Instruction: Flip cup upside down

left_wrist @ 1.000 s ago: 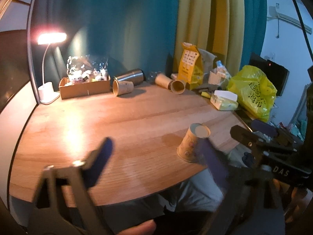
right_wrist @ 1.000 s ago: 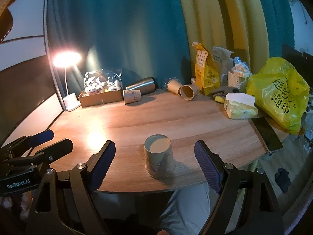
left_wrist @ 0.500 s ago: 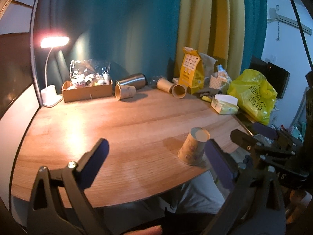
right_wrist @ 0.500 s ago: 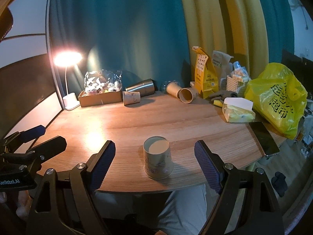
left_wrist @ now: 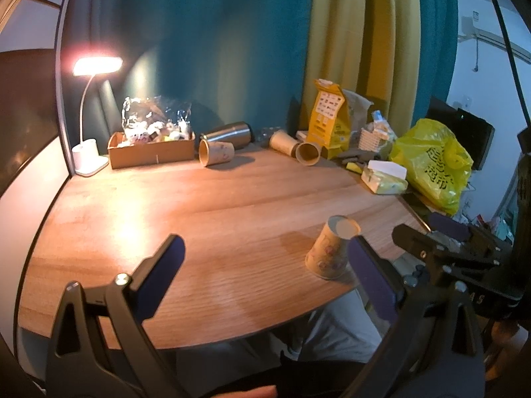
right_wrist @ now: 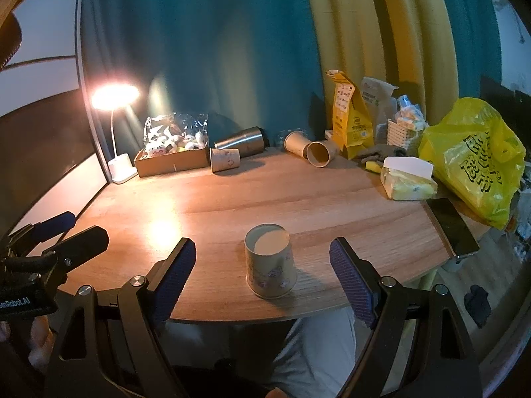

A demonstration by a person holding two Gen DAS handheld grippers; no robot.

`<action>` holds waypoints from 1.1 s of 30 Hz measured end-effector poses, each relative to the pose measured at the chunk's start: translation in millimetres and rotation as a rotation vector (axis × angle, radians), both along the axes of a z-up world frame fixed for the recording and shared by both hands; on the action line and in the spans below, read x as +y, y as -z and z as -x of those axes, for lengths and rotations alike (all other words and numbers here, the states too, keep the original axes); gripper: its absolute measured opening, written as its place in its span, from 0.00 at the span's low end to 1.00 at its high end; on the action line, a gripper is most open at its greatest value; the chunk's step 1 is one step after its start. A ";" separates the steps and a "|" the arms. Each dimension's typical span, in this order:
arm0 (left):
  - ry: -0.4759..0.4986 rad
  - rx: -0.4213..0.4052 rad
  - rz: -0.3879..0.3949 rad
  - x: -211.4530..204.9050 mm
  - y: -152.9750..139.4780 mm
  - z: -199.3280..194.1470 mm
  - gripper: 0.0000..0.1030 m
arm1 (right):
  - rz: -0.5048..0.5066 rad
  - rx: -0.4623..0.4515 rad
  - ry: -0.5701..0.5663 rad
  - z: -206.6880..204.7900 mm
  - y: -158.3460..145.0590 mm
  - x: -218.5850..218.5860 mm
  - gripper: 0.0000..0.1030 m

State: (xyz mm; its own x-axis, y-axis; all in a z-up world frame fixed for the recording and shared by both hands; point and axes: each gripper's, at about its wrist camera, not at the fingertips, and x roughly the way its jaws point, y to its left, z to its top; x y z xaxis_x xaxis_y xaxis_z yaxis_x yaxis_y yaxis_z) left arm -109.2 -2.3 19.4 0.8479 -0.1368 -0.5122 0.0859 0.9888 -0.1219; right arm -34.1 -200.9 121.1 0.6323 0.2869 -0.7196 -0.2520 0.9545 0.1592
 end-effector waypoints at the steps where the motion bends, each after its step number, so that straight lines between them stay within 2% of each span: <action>1: -0.001 0.001 0.001 0.3 0.2 0.4 0.97 | 0.000 0.001 0.000 0.2 0.2 0.1 0.83; 33: -0.008 0.007 0.009 3.2 2.4 0.1 0.97 | 0.004 0.016 -0.003 0.4 3.2 5.5 0.83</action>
